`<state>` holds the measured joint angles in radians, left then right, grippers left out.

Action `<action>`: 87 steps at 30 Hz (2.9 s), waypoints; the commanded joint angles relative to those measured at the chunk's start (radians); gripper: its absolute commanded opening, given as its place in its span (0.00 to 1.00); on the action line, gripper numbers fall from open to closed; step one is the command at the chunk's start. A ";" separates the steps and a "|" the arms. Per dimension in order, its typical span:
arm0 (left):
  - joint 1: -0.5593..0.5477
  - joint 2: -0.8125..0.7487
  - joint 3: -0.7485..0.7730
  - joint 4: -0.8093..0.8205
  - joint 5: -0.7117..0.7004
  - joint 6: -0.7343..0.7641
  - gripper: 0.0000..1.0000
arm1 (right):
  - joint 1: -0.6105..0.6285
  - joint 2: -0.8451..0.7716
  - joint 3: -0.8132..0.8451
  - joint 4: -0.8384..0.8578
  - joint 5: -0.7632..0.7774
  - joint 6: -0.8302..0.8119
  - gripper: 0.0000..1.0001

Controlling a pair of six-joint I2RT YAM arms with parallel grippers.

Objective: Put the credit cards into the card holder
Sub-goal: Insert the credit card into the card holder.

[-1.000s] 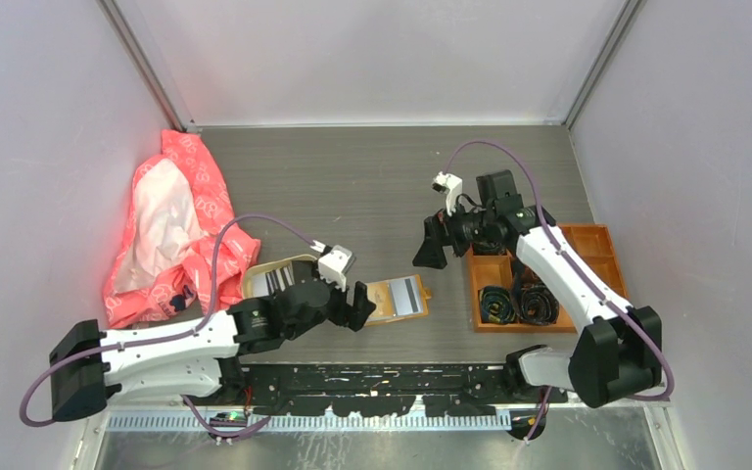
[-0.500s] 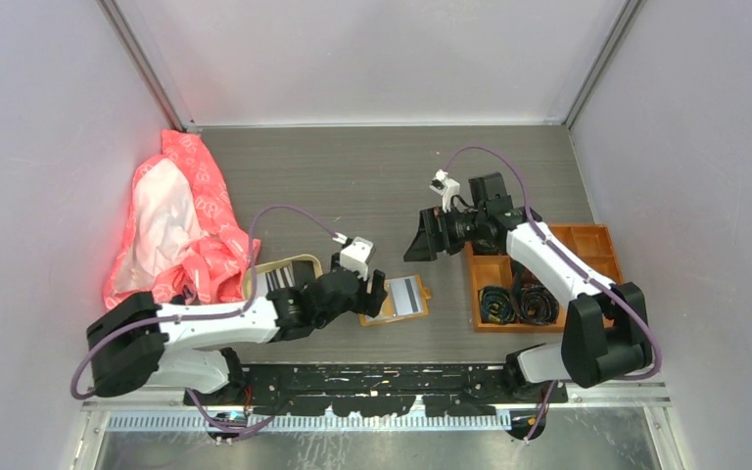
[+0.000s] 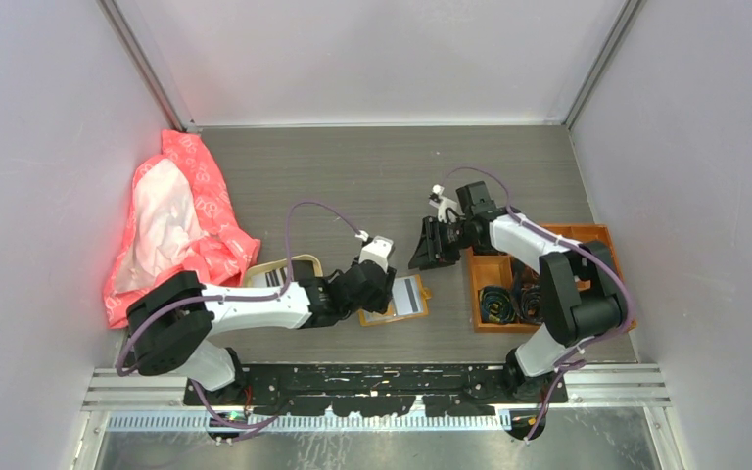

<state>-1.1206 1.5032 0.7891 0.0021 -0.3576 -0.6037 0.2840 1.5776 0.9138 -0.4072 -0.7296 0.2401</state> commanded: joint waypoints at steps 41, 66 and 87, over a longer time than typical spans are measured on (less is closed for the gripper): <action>0.043 -0.004 -0.103 -0.070 0.201 -0.137 0.46 | 0.100 0.247 0.157 -0.236 -0.040 -0.119 0.43; 0.092 -0.064 -0.124 -0.069 0.255 -0.130 0.46 | 0.043 0.220 0.158 -0.214 -0.137 -0.092 0.44; 0.110 -0.267 -0.134 -0.041 0.344 -0.103 0.55 | 0.041 0.216 0.168 -0.232 -0.131 -0.127 0.45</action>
<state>-1.0210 1.2598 0.6540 -0.1127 -0.0605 -0.7204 0.3279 1.8301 1.0454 -0.6300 -0.8364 0.1326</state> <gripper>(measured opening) 0.549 0.452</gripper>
